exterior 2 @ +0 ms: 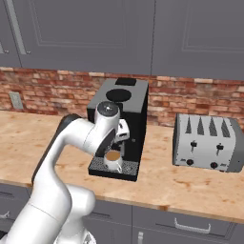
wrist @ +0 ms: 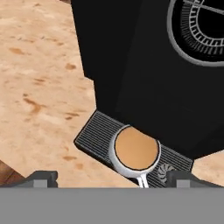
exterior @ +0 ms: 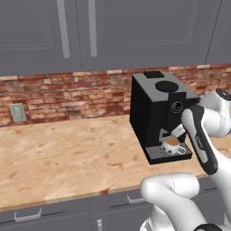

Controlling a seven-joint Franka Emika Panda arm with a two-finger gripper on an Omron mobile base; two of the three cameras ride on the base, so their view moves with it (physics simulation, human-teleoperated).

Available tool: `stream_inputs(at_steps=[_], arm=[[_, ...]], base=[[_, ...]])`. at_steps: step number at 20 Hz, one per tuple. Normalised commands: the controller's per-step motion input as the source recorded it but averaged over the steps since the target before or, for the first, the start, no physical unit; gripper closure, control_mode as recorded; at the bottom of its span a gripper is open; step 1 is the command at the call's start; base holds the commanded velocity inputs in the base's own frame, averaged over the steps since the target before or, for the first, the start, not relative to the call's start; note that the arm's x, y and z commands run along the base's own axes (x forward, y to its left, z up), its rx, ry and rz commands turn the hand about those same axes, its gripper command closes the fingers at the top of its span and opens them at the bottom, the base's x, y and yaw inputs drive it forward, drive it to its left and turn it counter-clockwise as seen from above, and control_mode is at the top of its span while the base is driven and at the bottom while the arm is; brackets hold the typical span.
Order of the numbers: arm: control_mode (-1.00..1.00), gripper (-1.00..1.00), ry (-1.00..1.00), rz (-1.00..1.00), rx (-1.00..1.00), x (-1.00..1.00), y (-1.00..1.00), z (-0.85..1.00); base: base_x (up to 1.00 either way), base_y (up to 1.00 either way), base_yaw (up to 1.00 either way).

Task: Pick up the brewed coffee from the coffee machine and place it next to the breakfast plate on the dining counter.

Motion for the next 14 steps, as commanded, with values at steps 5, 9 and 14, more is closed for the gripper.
stream_inputs(at_steps=[5, 9, 14], arm=[[-1.0, -1.0, 0.0, 0.18, 0.01, 0.0, -0.7, -0.53], [-1.0, -1.0, -0.02, 0.16, 0.08, 0.03, -0.54, -0.43], [-1.0, -1.0, -0.13, 0.13, 0.1, 0.03, -0.25, -0.49]], base=[[0.0, 0.0, 0.0], [0.0, 0.0, 0.0], [0.0, 0.0, 0.0]])
